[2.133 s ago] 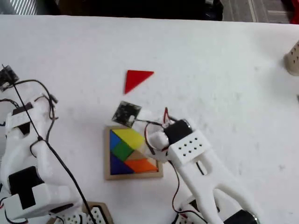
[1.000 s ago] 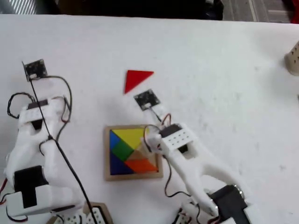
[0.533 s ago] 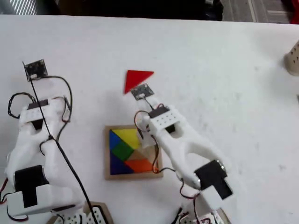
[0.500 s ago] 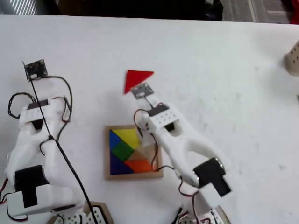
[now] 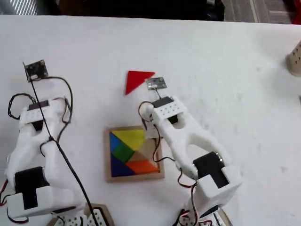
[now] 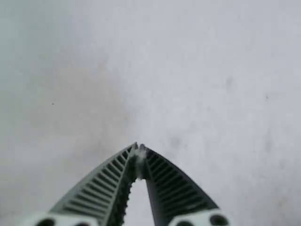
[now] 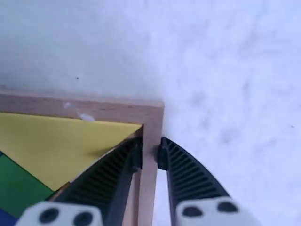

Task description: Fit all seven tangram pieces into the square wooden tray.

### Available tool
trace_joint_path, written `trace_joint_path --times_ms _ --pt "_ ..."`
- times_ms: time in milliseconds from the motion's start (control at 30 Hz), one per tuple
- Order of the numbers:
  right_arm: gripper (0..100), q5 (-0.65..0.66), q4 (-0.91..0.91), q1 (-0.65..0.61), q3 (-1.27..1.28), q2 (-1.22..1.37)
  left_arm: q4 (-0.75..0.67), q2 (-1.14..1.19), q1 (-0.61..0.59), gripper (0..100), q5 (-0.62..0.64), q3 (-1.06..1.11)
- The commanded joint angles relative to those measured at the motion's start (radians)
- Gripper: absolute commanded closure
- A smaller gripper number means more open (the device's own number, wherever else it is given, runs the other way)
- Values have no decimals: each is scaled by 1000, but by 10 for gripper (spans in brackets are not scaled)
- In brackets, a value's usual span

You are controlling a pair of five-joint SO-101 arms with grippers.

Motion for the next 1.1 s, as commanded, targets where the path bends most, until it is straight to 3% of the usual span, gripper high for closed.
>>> trace_joint_path --times_ms 0,233,367,633,867,933,1067 --pt "971 -101 13 2 -60 15 3 -15 8 977 -9 -18" --pt "971 -229 56 -7 -149 15 3 -15 8 977 -9 -18" --pt "971 -233 54 -16 -190 12 3 -15 8 977 -9 -18" --pt "961 -6 176 -51 -196 -25 8 -15 15 977 -9 -12" --pt "618 100 274 -61 -199 -16 12 -16 16 977 -9 -11" --pt "628 123 306 -54 -199 -41 25 -16 16 977 -9 -14" --pt "748 138 349 -4 -199 -107 31 -16 30 977 -11 -15"
